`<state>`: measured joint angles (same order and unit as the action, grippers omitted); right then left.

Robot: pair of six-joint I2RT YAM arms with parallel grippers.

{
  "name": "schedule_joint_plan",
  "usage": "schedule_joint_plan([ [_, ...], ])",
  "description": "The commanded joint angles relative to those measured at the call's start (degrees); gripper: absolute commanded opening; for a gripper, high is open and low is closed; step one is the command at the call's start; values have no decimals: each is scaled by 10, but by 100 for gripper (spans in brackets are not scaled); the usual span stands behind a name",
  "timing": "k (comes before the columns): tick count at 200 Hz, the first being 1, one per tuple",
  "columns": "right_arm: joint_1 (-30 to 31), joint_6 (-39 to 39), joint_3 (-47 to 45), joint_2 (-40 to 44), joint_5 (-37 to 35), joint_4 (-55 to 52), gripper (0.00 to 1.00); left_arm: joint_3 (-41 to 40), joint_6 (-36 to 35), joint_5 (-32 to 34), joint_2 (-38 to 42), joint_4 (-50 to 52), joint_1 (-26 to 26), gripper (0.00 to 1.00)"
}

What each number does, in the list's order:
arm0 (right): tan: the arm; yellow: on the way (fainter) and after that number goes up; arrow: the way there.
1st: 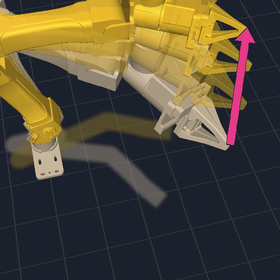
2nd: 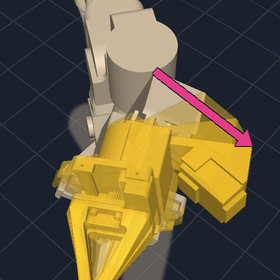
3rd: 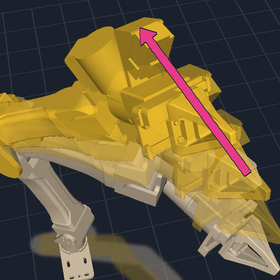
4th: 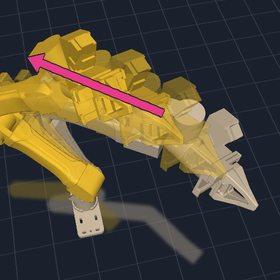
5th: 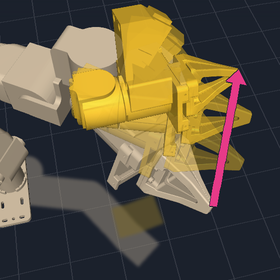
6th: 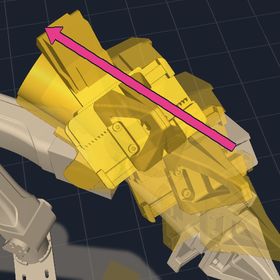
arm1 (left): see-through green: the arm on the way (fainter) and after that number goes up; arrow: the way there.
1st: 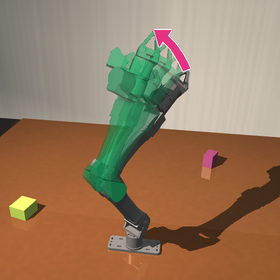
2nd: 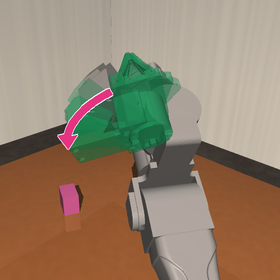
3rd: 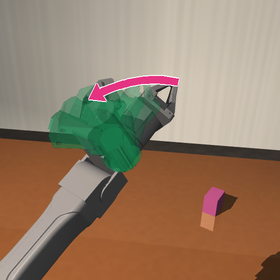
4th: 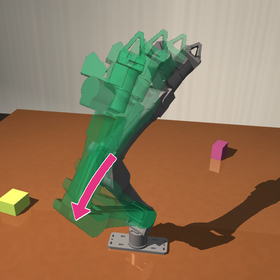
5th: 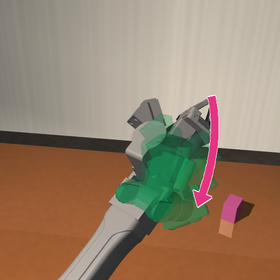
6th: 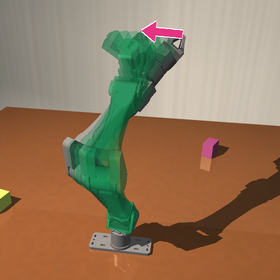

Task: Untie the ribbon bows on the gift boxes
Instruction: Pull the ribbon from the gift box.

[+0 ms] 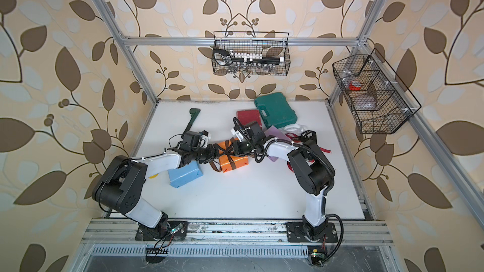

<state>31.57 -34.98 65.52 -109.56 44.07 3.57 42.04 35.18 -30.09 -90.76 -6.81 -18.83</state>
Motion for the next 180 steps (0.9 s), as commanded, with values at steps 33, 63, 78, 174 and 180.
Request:
schedule_joint_plan([
  [33, -5, -58, -28, -26, 80, 75, 0, -17, 1, 20, -14, 34, -7, 72],
  [63, -21, -137, -56, -21, 120, 181, 0, -13, -2, 21, -5, 46, -7, 73],
  [78, -30, -192, -71, -8, 139, 254, 0, -13, -5, 28, 3, 55, -7, 75],
  [174, -39, -222, -19, 35, 201, 285, 0, 17, -9, 23, 9, 75, -7, 76],
  [180, -39, -227, -18, 37, 203, 289, 0, 20, -9, 22, 11, 77, -8, 77],
])
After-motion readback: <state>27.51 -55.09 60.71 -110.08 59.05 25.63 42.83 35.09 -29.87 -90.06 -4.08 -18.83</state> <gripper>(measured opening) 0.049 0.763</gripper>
